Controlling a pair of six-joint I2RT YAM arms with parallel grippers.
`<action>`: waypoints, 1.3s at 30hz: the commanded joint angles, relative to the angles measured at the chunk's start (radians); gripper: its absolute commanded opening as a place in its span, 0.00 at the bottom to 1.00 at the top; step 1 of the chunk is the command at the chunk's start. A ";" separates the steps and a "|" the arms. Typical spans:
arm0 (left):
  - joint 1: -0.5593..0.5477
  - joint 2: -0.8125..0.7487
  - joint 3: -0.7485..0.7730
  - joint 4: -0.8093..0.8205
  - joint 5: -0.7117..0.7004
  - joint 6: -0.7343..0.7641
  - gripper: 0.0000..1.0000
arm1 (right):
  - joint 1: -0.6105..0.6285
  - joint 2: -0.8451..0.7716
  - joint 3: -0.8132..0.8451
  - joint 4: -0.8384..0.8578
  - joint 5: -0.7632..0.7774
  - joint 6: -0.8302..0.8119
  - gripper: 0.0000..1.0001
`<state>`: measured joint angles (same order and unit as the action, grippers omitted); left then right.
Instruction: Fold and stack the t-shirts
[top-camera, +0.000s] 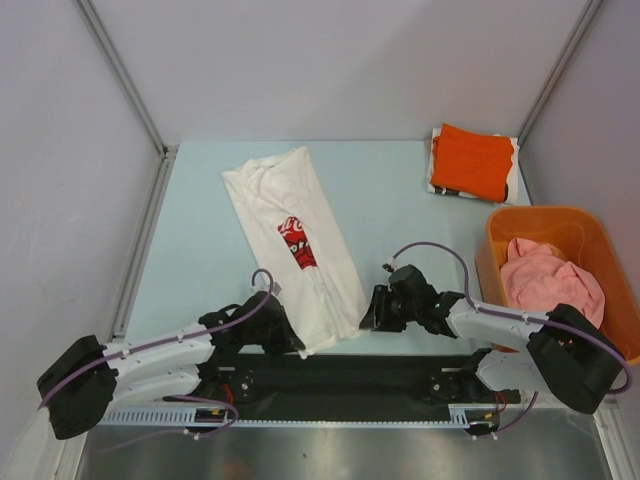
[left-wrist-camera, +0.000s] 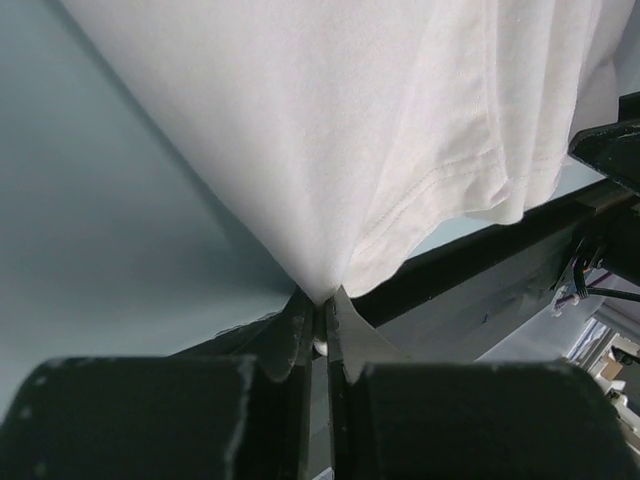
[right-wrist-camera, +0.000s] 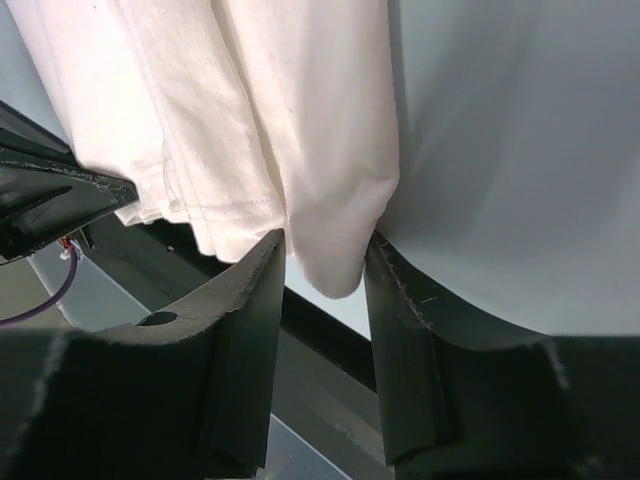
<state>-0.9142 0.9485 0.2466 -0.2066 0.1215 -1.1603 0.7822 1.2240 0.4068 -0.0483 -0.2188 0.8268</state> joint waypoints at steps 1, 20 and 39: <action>-0.008 -0.016 -0.017 -0.102 -0.034 0.010 0.06 | -0.009 0.032 -0.010 -0.002 0.053 -0.015 0.40; -0.008 -0.379 0.071 -0.502 0.067 0.050 0.01 | 0.262 -0.201 0.089 -0.352 0.194 0.221 0.00; 0.154 -0.154 0.467 -0.544 -0.131 0.226 0.02 | -0.012 0.115 0.636 -0.487 0.190 -0.129 0.00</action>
<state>-0.8330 0.7586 0.6235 -0.7643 0.0208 -1.0359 0.8104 1.2869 0.9524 -0.5179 -0.0036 0.7971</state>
